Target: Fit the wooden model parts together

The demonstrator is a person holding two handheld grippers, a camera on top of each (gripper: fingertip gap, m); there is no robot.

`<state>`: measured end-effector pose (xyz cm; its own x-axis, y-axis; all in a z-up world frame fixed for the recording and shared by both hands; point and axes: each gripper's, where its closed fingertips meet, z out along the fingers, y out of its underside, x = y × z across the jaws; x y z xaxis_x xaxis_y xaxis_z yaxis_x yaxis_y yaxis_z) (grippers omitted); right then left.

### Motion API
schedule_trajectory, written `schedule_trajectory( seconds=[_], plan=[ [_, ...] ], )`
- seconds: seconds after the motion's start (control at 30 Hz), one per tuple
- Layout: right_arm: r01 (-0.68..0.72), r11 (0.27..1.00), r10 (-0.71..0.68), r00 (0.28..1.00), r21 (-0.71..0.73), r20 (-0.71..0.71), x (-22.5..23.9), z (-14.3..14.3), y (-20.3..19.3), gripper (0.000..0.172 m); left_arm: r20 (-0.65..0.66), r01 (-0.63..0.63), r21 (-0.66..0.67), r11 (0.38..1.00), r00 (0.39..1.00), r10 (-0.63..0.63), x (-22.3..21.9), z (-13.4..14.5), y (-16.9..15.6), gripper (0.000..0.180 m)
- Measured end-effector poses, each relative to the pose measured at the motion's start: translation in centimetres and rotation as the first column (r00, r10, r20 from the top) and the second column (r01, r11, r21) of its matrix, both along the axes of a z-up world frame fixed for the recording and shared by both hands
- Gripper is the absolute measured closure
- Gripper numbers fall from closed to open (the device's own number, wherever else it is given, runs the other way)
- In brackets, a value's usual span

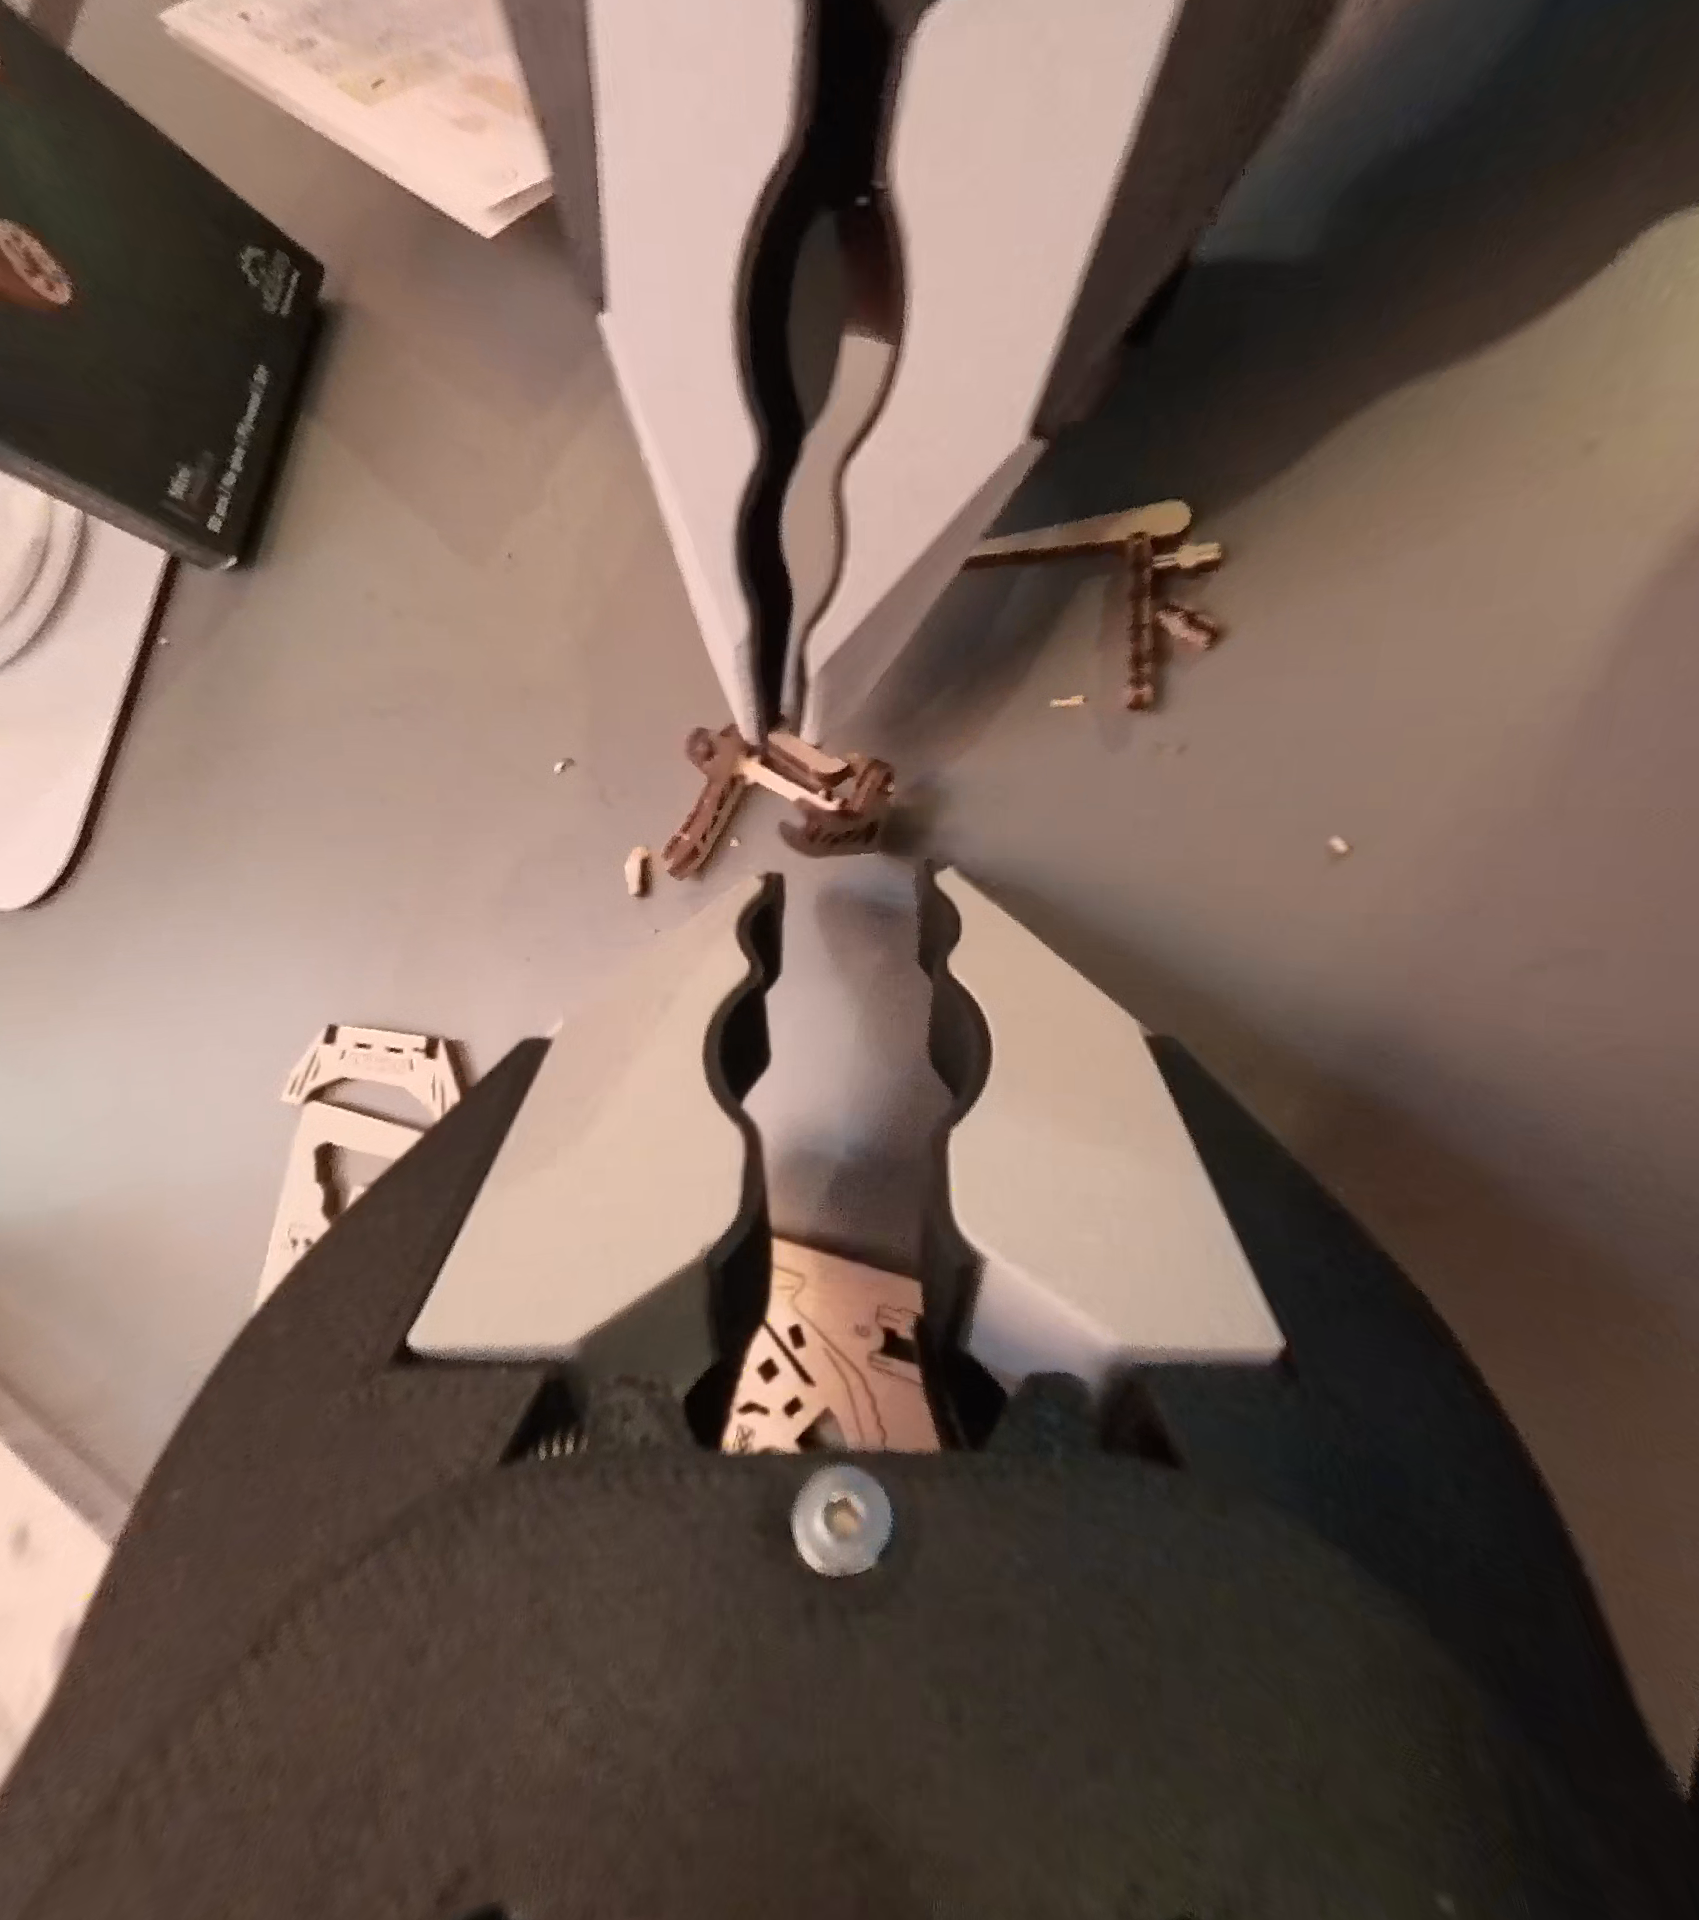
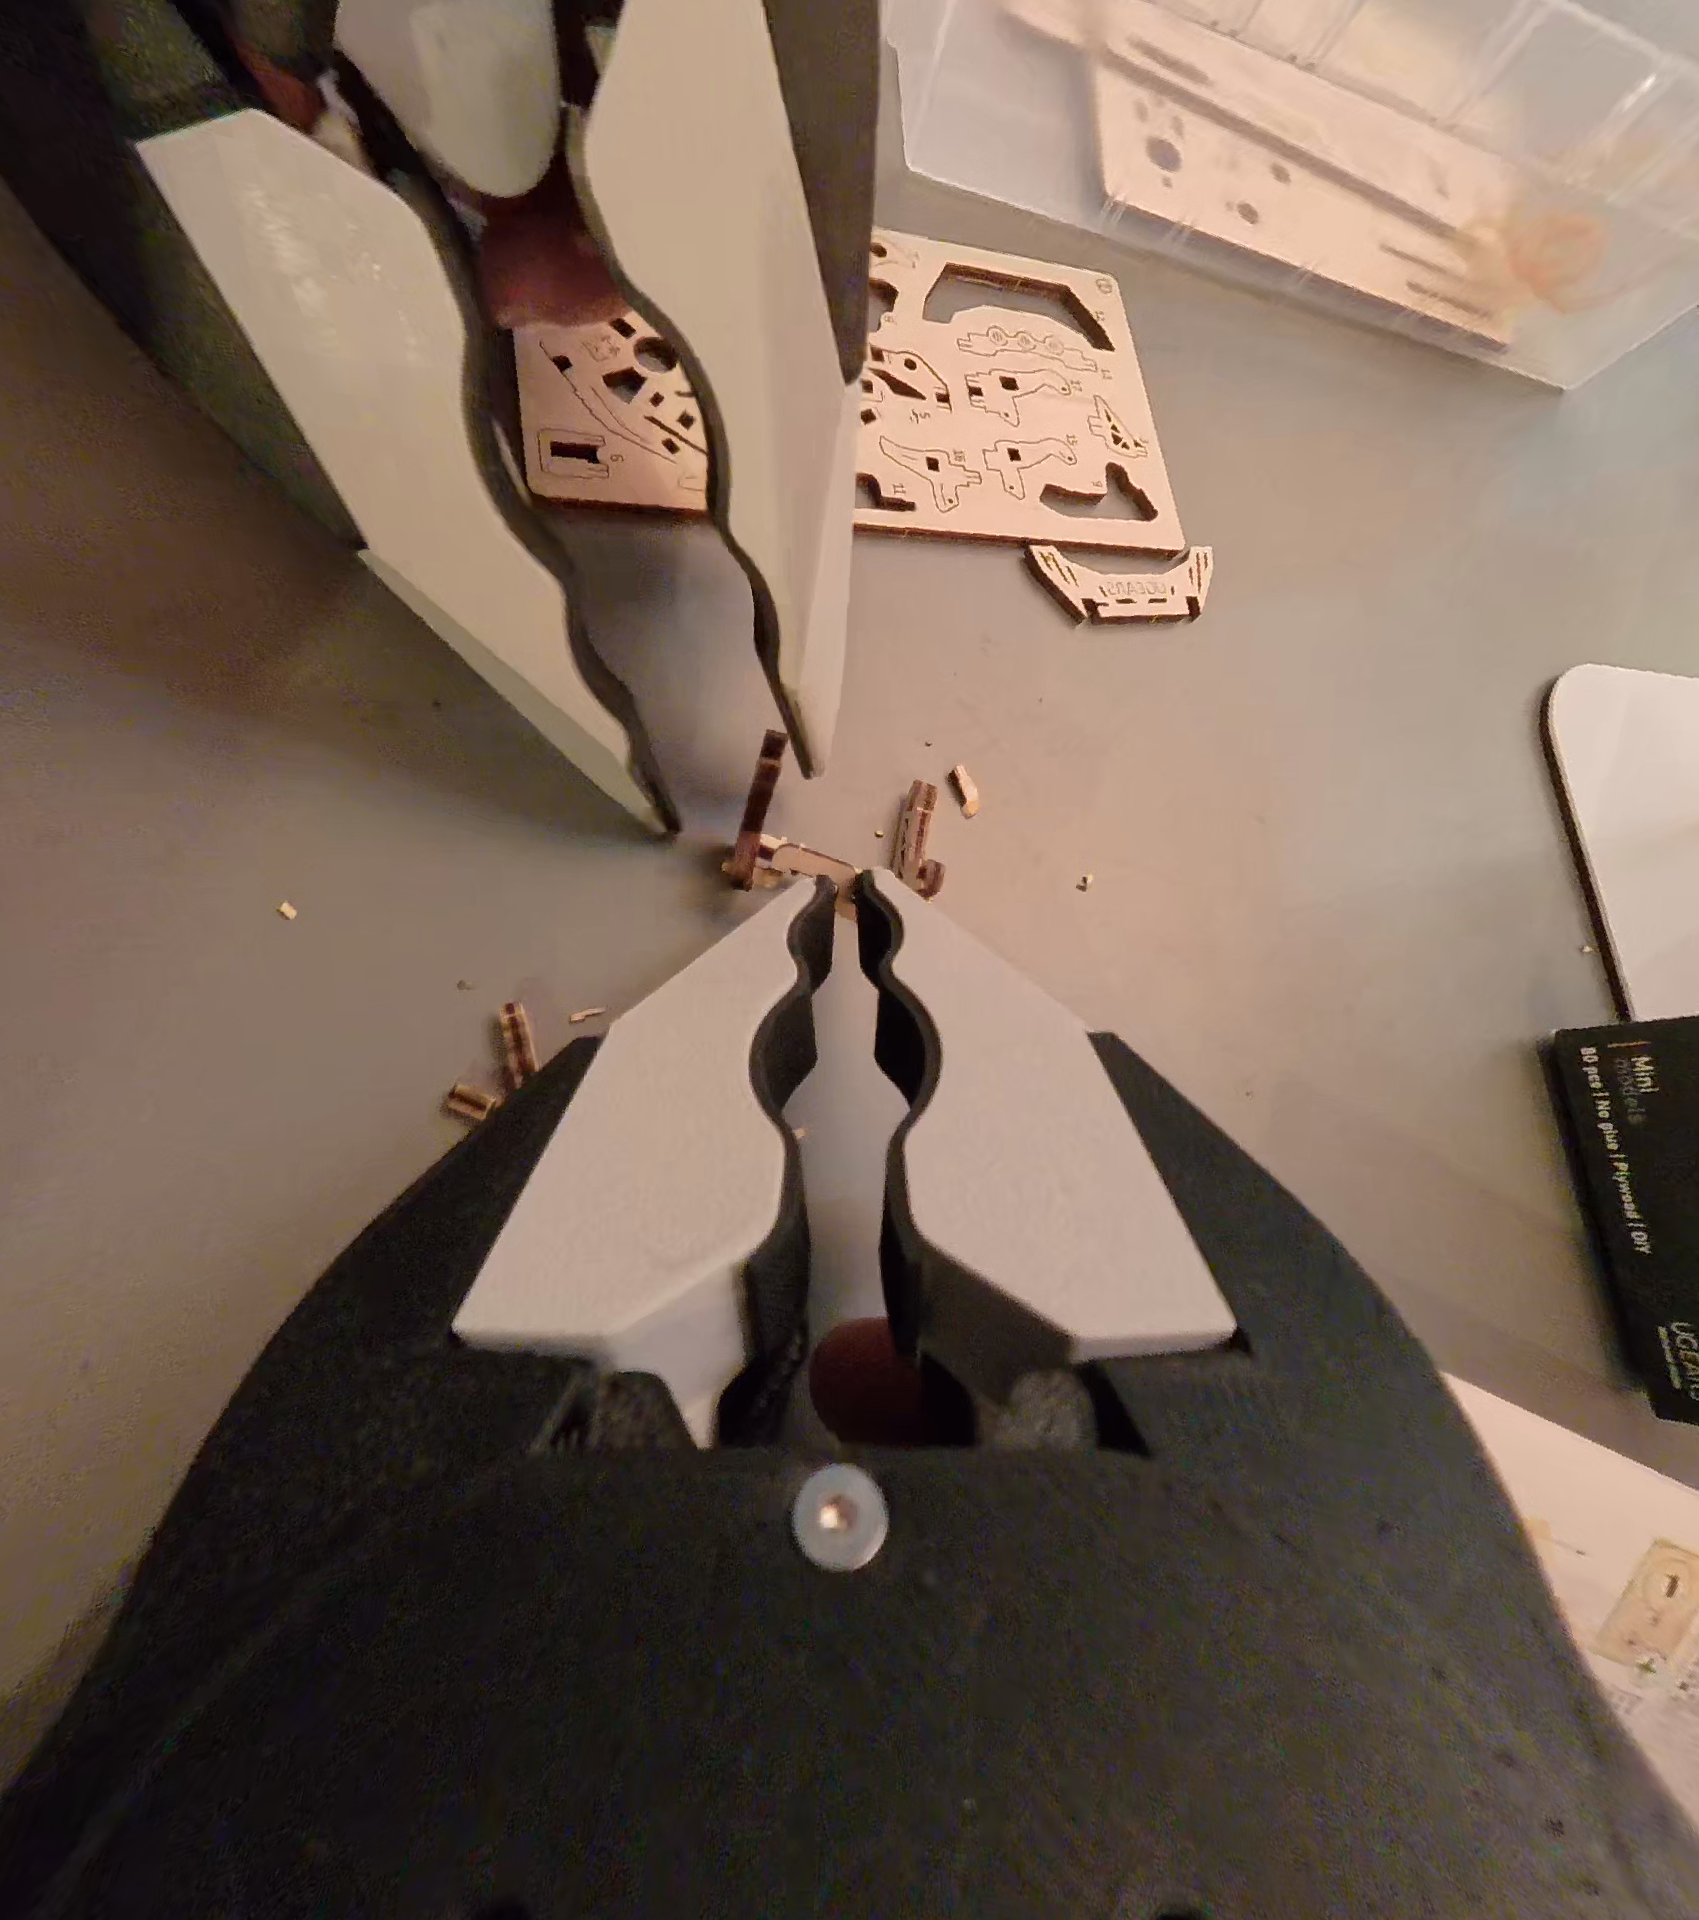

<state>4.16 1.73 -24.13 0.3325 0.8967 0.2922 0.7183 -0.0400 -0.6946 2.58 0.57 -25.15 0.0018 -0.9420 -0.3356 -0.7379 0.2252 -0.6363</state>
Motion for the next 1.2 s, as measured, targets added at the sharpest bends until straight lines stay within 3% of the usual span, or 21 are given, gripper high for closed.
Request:
schedule_trajectory(
  seconds=[0.13,0.2,0.3,0.4,0.47,0.6,1.2],
  plan=[
    [-0.011,1.0,0.01,1.0,0.012,0.025,0.0,0.0,0.0,0.17,0.001,-0.009,-0.026,1.0,1.0,0.009,-0.1,0.0,0.2,0.156],
    [-0.014,1.0,0.014,0.999,0.013,0.033,0.0,-0.1,0.0,0.17,0.062,-0.023,0.006,1.0,0.998,0.023,0.1,1.4,0.6,0.153],
    [-0.016,1.0,0.016,0.999,0.006,0.038,0.0,-0.1,0.0,0.169,0.137,0.111,0.181,0.977,0.981,-0.137,1.1,4.4,-1.3,0.156],
    [-0.019,1.0,0.019,0.999,0.003,0.041,0.0,0.0,-0.1,0.169,0.019,0.174,0.235,0.956,0.983,-0.184,1.0,2.6,-2.4,0.157],
    [-0.018,1.0,0.018,0.999,0.003,0.046,0.0,0.0,-0.1,0.169,0.02,0.152,0.252,0.956,0.987,-0.162,0.9,2.1,-1.9,0.159],
    [-0.023,1.0,0.023,0.998,0.007,0.056,-0.2,0.2,-0.1,0.169,0.05,0.095,0.194,0.976,0.993,-0.106,0.6,2.0,-1.1,0.156],
    [-0.003,0.999,0.008,0.993,-0.043,0.121,-0.4,0.6,0.4,0.169,0.028,0.052,0.086,0.995,0.998,-0.055,0.2,0.5,0.6,0.154]
  ],
)
